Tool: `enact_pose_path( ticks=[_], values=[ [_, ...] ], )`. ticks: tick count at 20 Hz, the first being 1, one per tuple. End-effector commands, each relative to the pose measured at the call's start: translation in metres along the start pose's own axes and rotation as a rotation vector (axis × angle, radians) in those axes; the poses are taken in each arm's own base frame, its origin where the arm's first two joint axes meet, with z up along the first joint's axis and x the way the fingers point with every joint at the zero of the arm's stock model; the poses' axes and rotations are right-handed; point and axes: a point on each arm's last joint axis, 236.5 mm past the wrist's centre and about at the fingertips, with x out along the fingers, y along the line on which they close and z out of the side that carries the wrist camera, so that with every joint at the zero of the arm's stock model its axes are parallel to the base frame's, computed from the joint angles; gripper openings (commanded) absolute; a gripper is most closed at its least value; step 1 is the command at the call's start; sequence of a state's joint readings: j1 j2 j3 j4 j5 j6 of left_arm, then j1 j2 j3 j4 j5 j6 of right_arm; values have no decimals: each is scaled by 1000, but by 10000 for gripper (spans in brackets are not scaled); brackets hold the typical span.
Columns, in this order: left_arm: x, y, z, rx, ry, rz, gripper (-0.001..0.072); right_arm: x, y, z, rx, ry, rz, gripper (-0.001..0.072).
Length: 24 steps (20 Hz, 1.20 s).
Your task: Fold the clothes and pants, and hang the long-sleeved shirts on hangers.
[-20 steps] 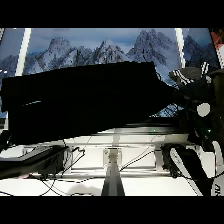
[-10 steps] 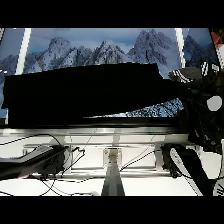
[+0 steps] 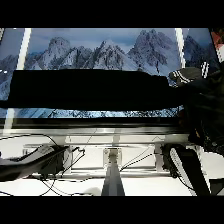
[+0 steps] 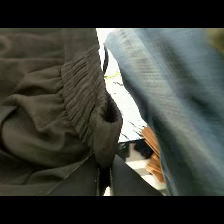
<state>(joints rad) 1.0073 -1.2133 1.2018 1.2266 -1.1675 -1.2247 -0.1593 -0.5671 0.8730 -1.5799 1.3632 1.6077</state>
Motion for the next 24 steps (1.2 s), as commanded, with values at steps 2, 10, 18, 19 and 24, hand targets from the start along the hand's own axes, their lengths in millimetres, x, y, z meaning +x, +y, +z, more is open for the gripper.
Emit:
enact_pose_path(
  ticks=[2,10,18,19,24],
  values=[
    [4,-29,48,-73,-170,-9,7,-6,2,23,19,-79,8,23],
    [78,-91,67,-45,-185,-77,6,136,16,60,95,54,51,24],
    [125,-132,102,-22,-249,-115,7,170,28,155,268,-258,137,25],
    [124,-131,107,-36,-271,-114,8,165,26,171,273,-327,140,25],
    [128,-135,86,44,-181,-111,714,159,25,193,293,-428,154,709]
  ],
)
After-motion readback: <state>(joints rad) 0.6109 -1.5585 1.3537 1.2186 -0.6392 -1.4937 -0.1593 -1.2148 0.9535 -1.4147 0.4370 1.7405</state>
